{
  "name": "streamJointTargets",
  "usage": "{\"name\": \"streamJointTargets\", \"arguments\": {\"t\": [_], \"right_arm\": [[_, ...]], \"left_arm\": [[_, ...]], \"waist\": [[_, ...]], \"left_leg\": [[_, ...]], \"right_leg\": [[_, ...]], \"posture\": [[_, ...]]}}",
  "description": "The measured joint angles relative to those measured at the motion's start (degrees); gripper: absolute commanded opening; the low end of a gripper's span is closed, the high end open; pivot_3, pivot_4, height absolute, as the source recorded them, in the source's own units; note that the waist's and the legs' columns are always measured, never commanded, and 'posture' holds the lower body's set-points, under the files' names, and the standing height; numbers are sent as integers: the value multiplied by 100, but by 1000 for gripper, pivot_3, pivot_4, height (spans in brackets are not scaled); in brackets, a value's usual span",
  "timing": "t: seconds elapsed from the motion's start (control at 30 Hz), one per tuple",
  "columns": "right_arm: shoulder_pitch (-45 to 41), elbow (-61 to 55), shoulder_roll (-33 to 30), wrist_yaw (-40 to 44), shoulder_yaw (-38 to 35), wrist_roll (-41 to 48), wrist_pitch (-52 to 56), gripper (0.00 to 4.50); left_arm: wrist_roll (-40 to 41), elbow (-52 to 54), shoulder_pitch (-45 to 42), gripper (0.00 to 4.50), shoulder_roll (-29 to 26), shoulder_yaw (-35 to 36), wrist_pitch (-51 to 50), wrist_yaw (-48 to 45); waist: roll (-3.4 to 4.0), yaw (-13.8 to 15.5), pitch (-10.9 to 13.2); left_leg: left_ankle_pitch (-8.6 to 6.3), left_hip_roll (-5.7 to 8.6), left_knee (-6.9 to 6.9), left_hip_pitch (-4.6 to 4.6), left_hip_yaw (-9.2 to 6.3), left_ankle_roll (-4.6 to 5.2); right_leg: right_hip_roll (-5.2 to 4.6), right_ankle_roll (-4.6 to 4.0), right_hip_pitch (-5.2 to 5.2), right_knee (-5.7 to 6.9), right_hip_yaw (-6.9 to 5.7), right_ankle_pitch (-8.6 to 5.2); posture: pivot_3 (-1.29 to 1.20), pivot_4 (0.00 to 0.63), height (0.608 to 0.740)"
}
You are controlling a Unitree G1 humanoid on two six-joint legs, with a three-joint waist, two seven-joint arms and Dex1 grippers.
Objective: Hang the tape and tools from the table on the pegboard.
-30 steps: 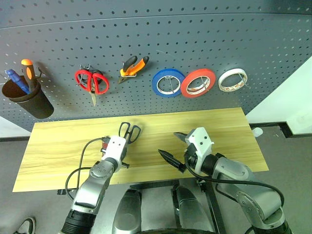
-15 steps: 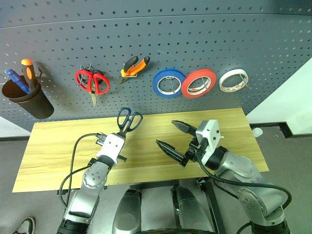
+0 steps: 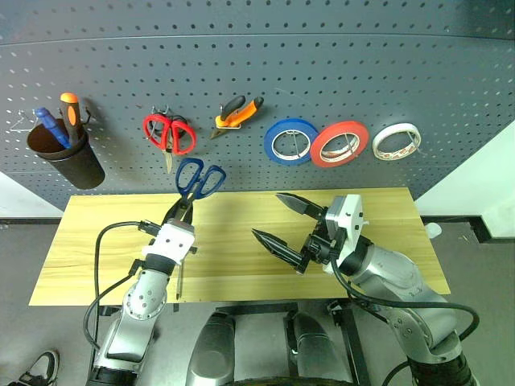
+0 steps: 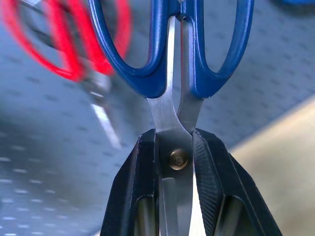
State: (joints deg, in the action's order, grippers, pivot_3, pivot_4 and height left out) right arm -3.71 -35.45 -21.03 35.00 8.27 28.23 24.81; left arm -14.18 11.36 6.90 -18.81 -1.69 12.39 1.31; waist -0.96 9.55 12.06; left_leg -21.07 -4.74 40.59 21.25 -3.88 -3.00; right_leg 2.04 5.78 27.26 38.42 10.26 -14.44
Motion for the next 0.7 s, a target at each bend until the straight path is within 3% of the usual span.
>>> {"name": "streamJointTargets", "arguments": {"t": [0.33,0.57,0.7], "right_arm": [[-174,541,-49,262,37,-138,-259,4500],[-206,637,-63,344,38,-227,-328,4500],[-188,634,-75,329,36,-229,-327,4500]], "left_arm": [[-47,110,-118,652,364,478,6,306],[177,-147,-810,652,444,575,-364,197],[251,-460,-1014,652,457,561,-462,69]], "waist": [[-2,287,-162],[-2,515,-215],[0,528,-238]], "left_leg": [[0,0,29,-11,0,1],[0,1,36,-89,0,1],[0,1,36,-89,0,0]], "right_leg": [[1,-4,-20,6,-4,13],[3,-6,-93,1,-4,19],[3,-6,-93,2,-3,19]], "posture": [[371,89,677],[361,90,677],[346,92,677]]}}
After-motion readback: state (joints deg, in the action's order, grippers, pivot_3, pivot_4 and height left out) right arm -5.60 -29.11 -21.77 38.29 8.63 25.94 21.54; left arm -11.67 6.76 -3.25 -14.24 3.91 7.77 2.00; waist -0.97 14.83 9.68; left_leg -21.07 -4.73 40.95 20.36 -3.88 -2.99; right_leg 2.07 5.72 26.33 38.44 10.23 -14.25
